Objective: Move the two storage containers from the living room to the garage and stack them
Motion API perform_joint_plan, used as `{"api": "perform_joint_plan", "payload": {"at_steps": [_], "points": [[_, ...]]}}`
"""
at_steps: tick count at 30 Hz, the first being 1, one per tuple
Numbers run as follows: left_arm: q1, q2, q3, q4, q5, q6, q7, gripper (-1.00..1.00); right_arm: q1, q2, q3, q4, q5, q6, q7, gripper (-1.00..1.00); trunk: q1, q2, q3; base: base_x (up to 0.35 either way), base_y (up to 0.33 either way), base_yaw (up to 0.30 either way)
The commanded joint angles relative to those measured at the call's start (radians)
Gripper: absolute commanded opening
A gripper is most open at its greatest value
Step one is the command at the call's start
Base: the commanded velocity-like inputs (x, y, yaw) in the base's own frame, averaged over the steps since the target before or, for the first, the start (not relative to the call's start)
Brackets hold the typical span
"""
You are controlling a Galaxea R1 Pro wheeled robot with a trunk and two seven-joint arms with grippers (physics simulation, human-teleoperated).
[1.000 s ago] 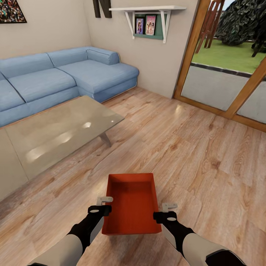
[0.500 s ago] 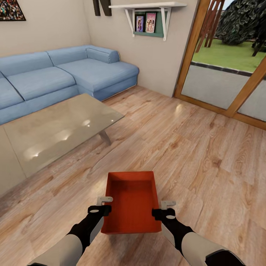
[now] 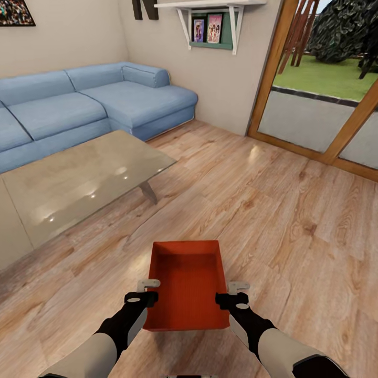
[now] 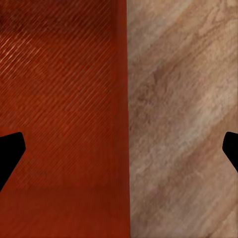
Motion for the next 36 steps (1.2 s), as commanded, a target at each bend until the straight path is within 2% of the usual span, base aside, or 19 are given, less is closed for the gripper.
{"api": "perform_joint_plan", "payload": {"at_steps": [1,36], "points": [[0.0,0.001,-0.009,-0.002,0.01,0.005,0.008,1.0,-0.001,0.0,0.008,0.001,-0.01,-0.004,-0.004,1.0,0.004,-0.008,-0.004,0.0,0.0,0.0],[0.0,0.001,-0.009,-0.002,0.012,-0.003,0.008,1.0,-0.001,0.002,0.01,-0.01,-0.003,-0.004,-0.006,1.0,0.138,-0.253,-0.114,0.0,0.0,0.0]]}}
